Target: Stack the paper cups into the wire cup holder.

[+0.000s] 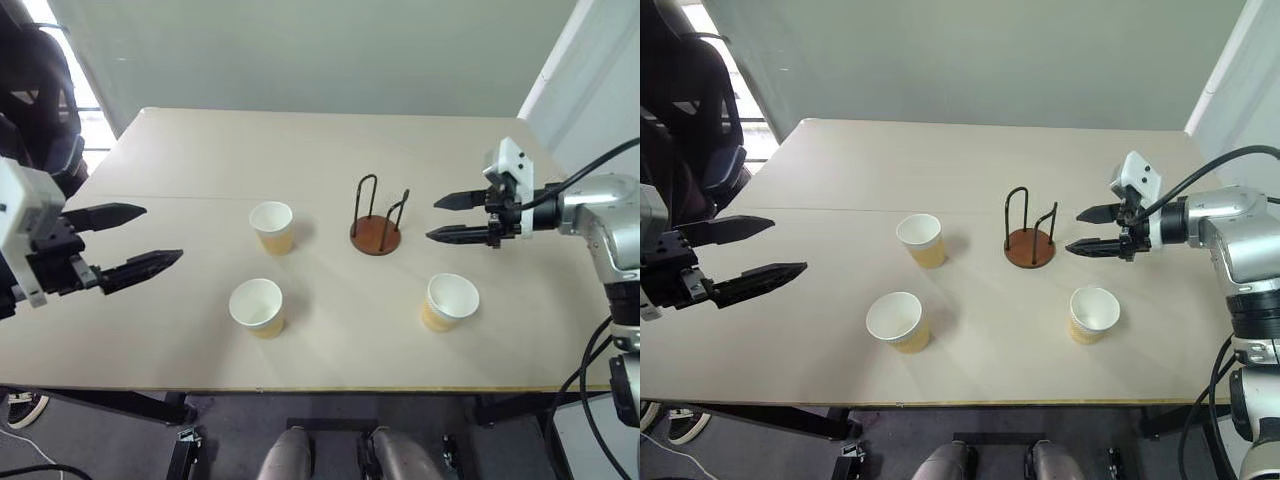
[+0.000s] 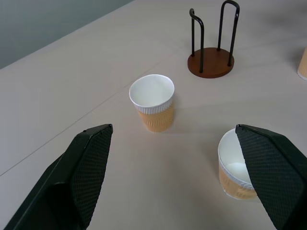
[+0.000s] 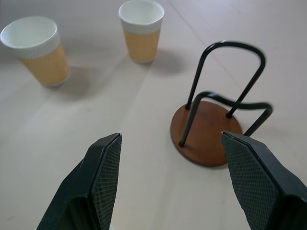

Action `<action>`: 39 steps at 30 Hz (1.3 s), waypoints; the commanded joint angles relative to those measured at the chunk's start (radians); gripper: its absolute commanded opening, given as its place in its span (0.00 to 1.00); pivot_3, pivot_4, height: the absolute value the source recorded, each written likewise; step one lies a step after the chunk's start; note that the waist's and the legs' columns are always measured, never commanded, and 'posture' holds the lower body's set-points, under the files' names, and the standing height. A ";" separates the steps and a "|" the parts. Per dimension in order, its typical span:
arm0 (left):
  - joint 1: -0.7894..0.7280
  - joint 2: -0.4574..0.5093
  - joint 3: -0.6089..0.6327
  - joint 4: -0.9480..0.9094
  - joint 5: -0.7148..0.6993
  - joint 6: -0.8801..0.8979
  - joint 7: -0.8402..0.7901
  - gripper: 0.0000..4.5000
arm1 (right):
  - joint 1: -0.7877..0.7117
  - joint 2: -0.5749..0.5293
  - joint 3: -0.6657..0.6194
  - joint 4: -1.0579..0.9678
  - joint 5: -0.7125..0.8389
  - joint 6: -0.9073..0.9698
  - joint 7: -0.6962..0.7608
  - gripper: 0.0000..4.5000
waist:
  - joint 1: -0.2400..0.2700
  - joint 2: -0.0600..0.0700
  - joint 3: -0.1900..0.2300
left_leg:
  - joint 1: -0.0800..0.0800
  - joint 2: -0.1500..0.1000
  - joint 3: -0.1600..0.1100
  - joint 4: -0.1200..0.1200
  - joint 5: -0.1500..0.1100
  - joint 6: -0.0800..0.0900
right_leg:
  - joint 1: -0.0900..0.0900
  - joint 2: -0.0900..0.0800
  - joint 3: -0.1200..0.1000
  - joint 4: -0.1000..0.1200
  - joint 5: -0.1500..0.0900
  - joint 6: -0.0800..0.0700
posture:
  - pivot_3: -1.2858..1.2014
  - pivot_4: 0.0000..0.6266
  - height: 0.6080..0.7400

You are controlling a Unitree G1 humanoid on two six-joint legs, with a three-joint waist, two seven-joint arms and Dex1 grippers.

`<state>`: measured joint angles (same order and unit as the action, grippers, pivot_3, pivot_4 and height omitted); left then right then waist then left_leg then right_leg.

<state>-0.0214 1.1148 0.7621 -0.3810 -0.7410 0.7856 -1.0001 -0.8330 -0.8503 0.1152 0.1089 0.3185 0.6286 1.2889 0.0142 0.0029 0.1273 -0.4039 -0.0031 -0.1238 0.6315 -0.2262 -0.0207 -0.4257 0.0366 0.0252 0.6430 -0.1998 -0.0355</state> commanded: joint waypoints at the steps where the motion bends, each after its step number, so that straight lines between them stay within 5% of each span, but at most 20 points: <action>1: -0.014 0.008 0.018 0.008 0.006 -0.014 0.003 0.98 | -0.009 -0.006 -0.014 -0.025 -0.001 -0.020 -0.002 0.75 | -0.001 0.000 0.000 | 0.000 0.000 0.000 0.000 0.000 0.000 | 0.000 0.000 0.000 0.000 0.000 0.000 | 0.52 0.24 1.00; 16: -0.014 -0.016 -0.028 -0.017 0.007 -0.026 0.027 0.98 | -0.020 0.130 0.064 -0.041 -0.061 0.151 -0.191 0.75 | -0.002 0.000 0.000 | 0.001 0.000 0.000 0.000 0.001 0.000 | 0.000 0.000 0.000 0.001 0.000 -0.001 | 0.52 0.24 1.00; 39: -0.006 -0.030 0.003 -0.091 -0.053 0.017 0.061 0.98 | -0.114 0.320 0.110 0.203 -0.188 0.037 -0.352 0.75 | 0.000 0.000 0.000 | 0.001 0.001 0.000 0.000 0.000 -0.002 | -0.001 0.000 0.000 0.002 0.001 -0.002 | 0.52 0.24 1.00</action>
<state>-0.0249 1.0813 0.7231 -0.4527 -0.7845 0.8034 -0.9481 -0.9191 -0.5294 0.2497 0.3241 0.1320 0.6873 0.9384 0.0146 0.0027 0.1272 -0.4030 -0.0025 -0.1241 0.6316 -0.2264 -0.0226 -0.4269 0.0368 0.0247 0.6445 -0.1987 -0.0378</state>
